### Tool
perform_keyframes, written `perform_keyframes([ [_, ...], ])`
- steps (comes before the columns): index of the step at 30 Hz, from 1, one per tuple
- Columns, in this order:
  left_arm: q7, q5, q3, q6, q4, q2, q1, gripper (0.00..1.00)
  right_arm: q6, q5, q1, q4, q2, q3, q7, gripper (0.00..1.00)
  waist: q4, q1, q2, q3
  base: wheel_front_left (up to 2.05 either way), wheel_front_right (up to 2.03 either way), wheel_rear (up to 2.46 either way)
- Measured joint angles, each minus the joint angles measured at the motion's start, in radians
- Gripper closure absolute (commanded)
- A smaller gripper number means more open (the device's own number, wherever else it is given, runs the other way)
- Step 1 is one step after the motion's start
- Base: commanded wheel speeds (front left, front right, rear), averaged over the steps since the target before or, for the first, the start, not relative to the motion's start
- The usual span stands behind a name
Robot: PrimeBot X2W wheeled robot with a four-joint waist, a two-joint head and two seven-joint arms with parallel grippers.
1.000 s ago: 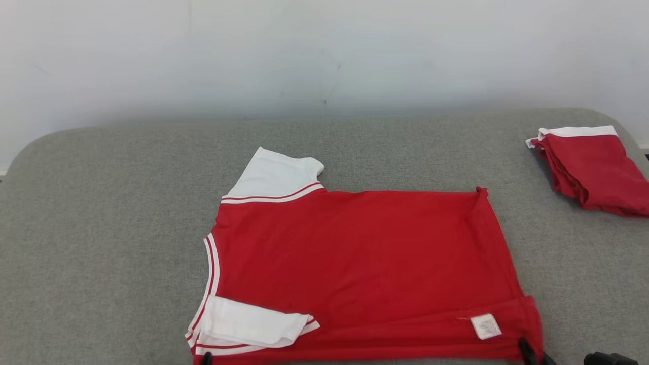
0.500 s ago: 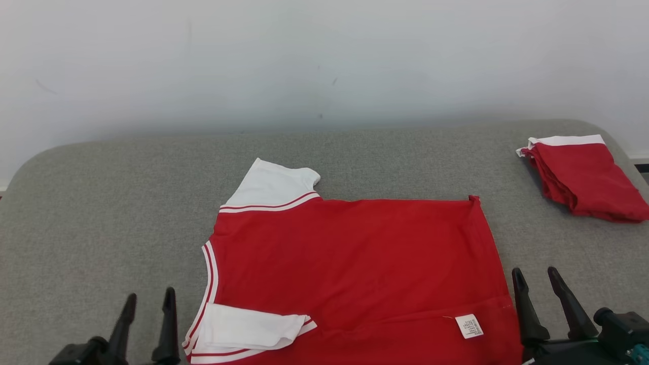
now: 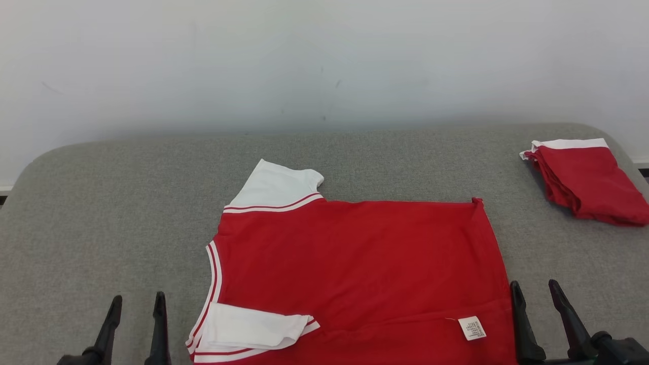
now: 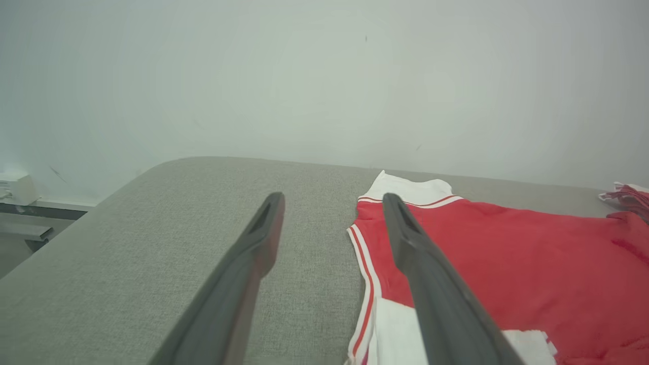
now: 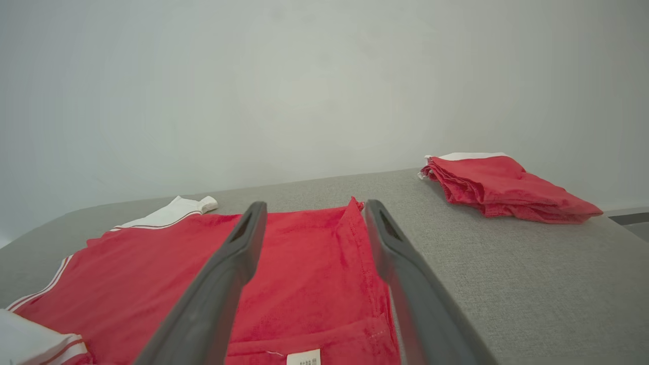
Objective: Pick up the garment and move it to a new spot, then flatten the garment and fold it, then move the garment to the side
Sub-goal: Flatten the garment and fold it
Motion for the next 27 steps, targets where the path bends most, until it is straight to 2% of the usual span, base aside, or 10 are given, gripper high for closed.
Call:
perform_keyframes([
  [9,0.000,0.014,0.019,-0.018,0.020,-0.015,0.030,0.00,0.000,-0.018,0.022,0.013,0.020,-0.006,0.000,0.00,0.003,0.0000,0.0000,0.006,0.00,0.00,0.00],
  [16,0.000,0.030,-0.006,-0.035,0.053,-0.011,-0.011,0.00,0.000,0.006,-0.008,0.047,-0.001,-0.008,0.000,0.00,0.005,0.0000,0.0000,0.020,0.00,0.00,0.00],
  [23,0.000,0.022,-0.086,-0.048,0.105,0.073,-0.224,0.00,0.000,0.041,-0.161,0.147,-0.099,0.009,0.030,0.00,0.003,0.0000,0.0001,0.069,0.00,0.00,0.00],
  [27,0.013,-0.029,-0.193,-0.050,0.161,0.144,-0.408,0.00,0.000,0.070,-0.304,0.204,-0.146,0.024,0.093,0.00,-0.001,0.0001,0.0001,0.121,0.00,0.00,0.00],
])
